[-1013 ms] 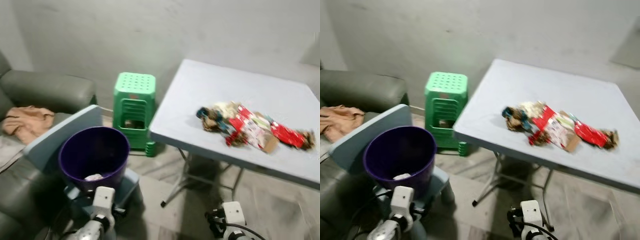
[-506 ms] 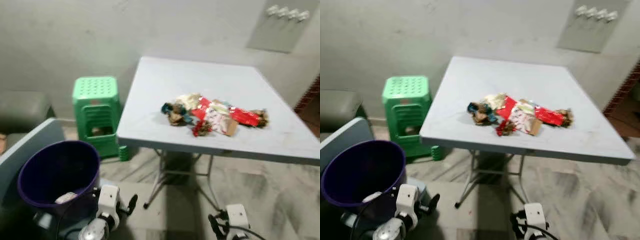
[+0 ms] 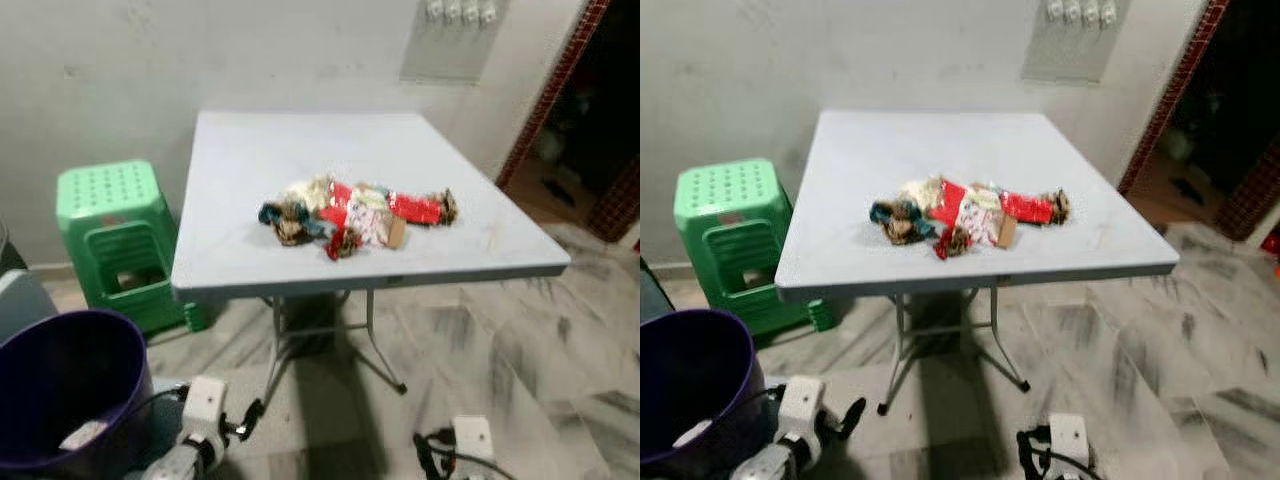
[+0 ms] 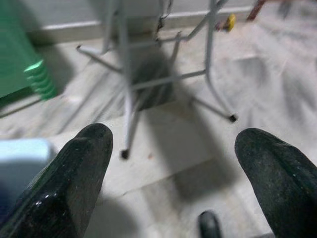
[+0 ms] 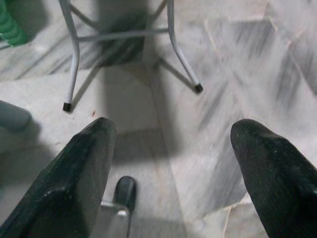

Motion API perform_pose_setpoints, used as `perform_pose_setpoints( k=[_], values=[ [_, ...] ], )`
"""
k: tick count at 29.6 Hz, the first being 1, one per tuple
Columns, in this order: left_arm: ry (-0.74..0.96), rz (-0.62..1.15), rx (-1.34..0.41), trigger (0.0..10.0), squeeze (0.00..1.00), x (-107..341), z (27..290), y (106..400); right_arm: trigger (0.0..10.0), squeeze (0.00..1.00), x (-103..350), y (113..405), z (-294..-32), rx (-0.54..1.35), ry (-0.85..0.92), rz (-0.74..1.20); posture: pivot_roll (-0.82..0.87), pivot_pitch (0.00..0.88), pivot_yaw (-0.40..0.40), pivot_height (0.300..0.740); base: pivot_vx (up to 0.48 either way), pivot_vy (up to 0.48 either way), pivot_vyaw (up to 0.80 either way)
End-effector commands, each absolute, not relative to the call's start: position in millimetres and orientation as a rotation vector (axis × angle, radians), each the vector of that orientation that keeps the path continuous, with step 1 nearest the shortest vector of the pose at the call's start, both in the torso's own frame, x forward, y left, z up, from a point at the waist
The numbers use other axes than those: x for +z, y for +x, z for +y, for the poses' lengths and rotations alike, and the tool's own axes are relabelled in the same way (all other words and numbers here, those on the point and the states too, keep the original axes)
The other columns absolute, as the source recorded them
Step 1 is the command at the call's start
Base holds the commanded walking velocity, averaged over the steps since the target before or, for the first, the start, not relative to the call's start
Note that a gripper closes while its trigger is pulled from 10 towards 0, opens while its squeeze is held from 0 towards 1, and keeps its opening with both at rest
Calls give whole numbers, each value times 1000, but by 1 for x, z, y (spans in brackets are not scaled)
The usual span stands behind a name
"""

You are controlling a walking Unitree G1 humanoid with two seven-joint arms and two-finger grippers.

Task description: Picking trash to rubbish bin

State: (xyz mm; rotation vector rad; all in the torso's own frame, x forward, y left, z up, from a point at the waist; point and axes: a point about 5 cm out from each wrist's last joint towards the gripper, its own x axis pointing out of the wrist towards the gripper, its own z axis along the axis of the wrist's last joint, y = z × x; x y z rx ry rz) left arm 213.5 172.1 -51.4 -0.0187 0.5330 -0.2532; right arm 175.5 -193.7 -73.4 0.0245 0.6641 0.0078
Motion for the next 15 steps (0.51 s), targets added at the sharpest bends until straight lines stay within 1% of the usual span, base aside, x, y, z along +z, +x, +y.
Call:
perform_pose_setpoints(
  k=[1, 11, 12, 15],
  values=[
    [-24, 541, -285, 10000, 0, -52, 165, 215, 10000, 0, -73, 175, -199, -22, 20, 673, -72, 24, -39, 740, 0, -412, 0],
    [-28, 550, -284, 10000, 0, -52, 164, 215, 10000, 0, -77, 169, -197, -30, 18, 691, -76, 39, -36, 740, 0, -469, 0],
    [-40, 556, -278, 10000, 0, -53, 164, 214, 10000, 0, -77, 168, -197, -35, 18, 696, -77, 41, -35, 740, 0, -345, 0],
    [-52, 574, -255, 10000, 0, -55, 165, 213, 10000, 0, -78, 166, -198, -43, 19, 704, -78, 45, -36, 740, 0, 0, 0]
  ],
)
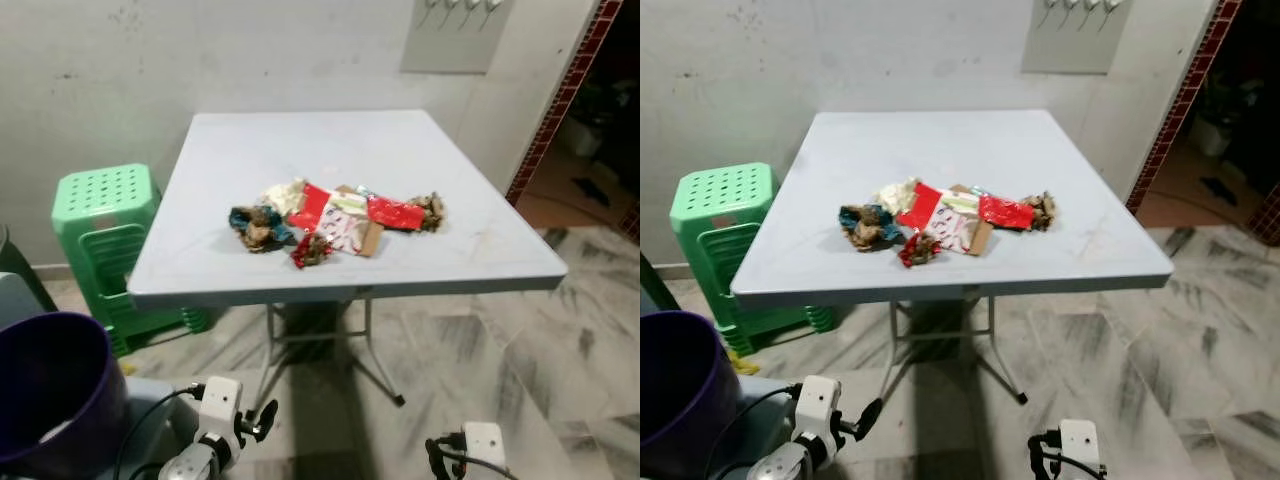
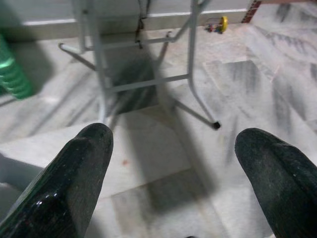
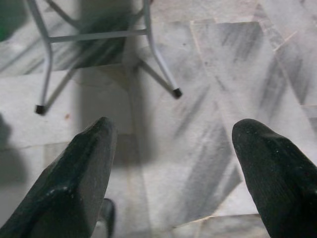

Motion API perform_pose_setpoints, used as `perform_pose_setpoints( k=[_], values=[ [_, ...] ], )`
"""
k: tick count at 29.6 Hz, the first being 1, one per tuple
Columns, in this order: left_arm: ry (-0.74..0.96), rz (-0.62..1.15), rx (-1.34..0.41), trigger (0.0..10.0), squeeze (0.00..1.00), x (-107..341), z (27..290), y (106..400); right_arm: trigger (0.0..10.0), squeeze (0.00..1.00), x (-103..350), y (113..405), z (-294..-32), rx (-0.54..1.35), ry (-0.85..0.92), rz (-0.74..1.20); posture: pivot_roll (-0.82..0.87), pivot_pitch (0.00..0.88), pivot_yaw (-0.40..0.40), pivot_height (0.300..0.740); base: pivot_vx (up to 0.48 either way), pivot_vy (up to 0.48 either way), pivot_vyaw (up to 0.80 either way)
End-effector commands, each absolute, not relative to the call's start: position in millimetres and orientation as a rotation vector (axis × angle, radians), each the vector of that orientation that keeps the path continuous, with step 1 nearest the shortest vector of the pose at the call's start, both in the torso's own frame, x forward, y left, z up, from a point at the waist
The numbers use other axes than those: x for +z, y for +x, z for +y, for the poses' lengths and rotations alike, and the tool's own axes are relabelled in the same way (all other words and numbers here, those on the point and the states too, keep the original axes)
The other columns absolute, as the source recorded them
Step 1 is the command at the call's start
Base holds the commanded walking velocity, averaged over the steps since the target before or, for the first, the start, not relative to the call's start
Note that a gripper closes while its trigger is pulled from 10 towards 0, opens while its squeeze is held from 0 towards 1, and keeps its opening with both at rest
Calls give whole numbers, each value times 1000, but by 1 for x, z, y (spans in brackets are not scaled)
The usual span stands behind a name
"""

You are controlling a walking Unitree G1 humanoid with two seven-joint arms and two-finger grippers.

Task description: Picking trash to rubbish bin

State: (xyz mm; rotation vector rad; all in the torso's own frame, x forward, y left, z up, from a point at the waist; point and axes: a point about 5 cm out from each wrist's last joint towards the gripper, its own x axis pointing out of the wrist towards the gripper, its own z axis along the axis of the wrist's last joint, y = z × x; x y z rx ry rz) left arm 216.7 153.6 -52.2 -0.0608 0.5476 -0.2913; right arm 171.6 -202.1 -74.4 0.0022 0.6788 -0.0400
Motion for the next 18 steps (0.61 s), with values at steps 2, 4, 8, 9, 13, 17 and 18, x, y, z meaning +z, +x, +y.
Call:
perform_pose_setpoints(
  k=[2, 4, 8, 9, 13, 17, 18],
  values=[
    [-52, 581, -246, 10000, 0, -55, 165, 213, 10000, 0, -79, 165, -199, -47, 22, 712, -78, 45, -36, 740, 0, 0, 0],
    [-53, 586, -240, 10000, 0, -56, 166, 212, 10000, 0, -80, 163, -199, -48, 21, 719, -78, 47, -37, 740, 0, 0, 0],
    [-57, 593, -230, 10000, 0, -57, 166, 211, 10000, 0, -82, 160, -200, -50, 16, 736, -78, 49, -38, 740, 0, 0, 0],
    [-62, 595, -224, 10000, 0, -57, 167, 211, 10000, 0, -82, 159, -200, -51, 17, 744, -78, 51, -39, 740, 0, 0, 0],
    [-67, 599, -213, 10000, 0, -58, 168, 210, 10000, 0, -83, 157, -200, -52, 15, 752, -78, 51, -39, 740, 0, 0, 0],
    [-70, 602, -205, 10000, 0, -58, 170, 210, 10000, 0, -84, 155, -200, -52, 15, 756, -79, 55, -41, 740, 0, 0, 0],
    [-72, 602, -204, 10000, 0, -58, 170, 209, 10000, 0, -84, 155, -200, -52, 15, 757, -79, 55, -41, 740, 0, 0, 0]
  ],
)
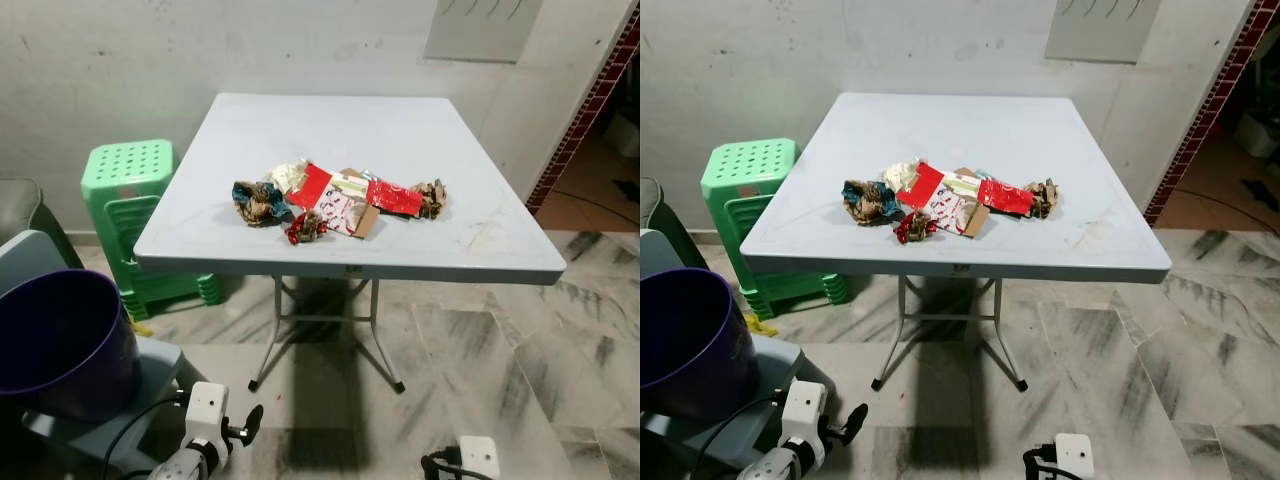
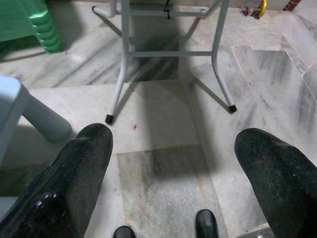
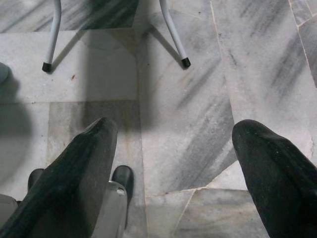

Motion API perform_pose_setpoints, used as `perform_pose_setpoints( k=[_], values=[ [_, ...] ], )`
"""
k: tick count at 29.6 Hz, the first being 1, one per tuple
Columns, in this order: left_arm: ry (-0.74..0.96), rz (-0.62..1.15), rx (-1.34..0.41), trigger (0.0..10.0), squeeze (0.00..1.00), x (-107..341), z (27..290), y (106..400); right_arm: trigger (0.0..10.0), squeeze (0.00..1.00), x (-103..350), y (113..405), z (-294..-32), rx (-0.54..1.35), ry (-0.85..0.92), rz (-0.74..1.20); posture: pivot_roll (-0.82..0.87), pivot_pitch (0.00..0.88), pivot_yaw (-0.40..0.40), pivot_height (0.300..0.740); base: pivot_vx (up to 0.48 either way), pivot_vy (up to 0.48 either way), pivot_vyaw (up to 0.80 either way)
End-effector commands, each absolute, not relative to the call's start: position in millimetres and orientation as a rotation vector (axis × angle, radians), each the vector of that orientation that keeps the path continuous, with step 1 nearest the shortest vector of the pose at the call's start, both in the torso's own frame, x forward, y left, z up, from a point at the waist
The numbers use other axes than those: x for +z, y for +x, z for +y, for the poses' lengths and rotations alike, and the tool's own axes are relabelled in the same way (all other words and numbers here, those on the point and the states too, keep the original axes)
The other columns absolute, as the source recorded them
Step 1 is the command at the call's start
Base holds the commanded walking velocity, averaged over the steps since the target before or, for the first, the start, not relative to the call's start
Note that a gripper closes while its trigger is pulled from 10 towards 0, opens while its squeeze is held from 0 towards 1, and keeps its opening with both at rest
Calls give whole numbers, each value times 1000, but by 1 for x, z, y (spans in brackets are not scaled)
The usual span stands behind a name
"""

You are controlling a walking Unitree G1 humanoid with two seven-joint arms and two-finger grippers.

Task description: Picking trash to rubbish bin

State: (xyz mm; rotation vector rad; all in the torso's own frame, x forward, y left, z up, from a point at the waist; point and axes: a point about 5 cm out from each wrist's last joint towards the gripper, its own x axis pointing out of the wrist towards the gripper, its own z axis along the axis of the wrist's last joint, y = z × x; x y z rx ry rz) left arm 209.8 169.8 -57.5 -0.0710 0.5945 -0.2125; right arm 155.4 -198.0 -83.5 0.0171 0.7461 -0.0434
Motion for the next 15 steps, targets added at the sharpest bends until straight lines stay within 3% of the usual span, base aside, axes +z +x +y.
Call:
perform_pose_setpoints(
  k=[1, 15],
  values=[
    [-76, 604, -201, 10000, 0, -58, 170, 209, 10000, 0, -84, 155, -200, -53, 14, 757, -79, 56, -41, 740, 0, 0, 0],
    [-74, 615, -194, 10000, 0, -59, 171, 210, 10000, 0, -84, 156, -200, -50, 12, 754, -80, 56, -40, 740, 0, 30, 0]
  ],
)
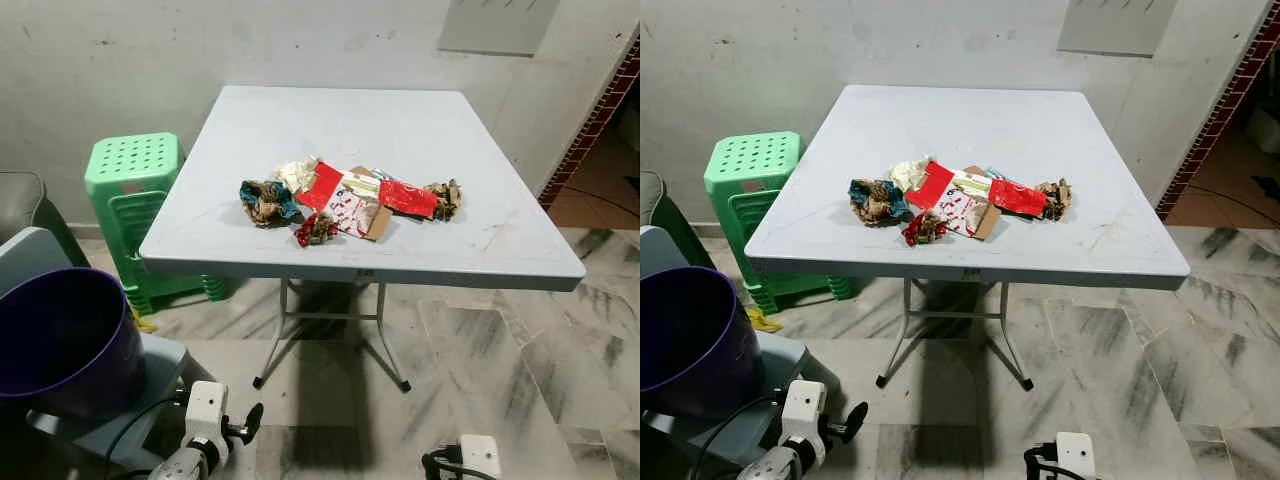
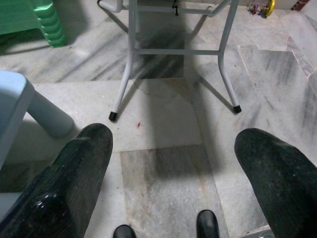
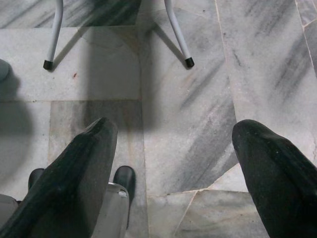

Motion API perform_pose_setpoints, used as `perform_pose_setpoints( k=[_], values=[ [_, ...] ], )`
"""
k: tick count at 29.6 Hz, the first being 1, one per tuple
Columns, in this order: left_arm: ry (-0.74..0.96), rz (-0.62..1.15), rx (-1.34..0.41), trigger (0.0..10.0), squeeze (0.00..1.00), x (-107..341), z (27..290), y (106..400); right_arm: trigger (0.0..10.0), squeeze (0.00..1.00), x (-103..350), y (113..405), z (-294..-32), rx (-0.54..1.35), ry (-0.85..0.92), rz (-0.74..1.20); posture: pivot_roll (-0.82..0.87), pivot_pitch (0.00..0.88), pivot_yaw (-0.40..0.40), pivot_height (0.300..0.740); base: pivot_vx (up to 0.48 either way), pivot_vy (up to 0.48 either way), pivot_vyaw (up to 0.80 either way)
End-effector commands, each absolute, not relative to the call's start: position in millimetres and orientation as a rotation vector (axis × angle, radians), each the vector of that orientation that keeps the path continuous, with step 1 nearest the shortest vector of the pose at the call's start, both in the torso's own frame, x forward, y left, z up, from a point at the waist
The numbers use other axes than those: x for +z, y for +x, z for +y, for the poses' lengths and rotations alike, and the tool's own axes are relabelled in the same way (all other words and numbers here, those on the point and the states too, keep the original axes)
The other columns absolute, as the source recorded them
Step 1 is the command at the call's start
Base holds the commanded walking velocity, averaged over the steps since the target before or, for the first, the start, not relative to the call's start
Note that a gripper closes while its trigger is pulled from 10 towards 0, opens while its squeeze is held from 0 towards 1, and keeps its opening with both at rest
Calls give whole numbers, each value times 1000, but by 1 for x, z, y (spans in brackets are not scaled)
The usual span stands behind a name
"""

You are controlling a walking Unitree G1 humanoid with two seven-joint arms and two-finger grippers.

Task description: Picking trash to rubbish bin

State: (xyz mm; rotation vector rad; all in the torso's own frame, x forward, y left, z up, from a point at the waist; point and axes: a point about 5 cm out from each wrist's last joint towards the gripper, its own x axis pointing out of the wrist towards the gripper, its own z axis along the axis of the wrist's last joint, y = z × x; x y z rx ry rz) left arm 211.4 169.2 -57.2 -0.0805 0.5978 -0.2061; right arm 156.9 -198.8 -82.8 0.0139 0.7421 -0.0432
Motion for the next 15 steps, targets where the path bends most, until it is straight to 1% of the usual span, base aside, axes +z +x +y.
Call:
perform_pose_setpoints(
  k=[1, 15],
  values=[
    [-75, 616, -194, 10000, 0, -59, 172, 210, 10000, 0, -84, 156, -199, -49, 13, 754, -80, 56, -40, 740, 0, 0, 0],
    [-76, 623, -194, 10000, 0, -59, 172, 210, 10000, 0, -84, 156, -198, -41, 1, 760, -80, 56, -38, 740, 0, 0, 0]
  ],
)
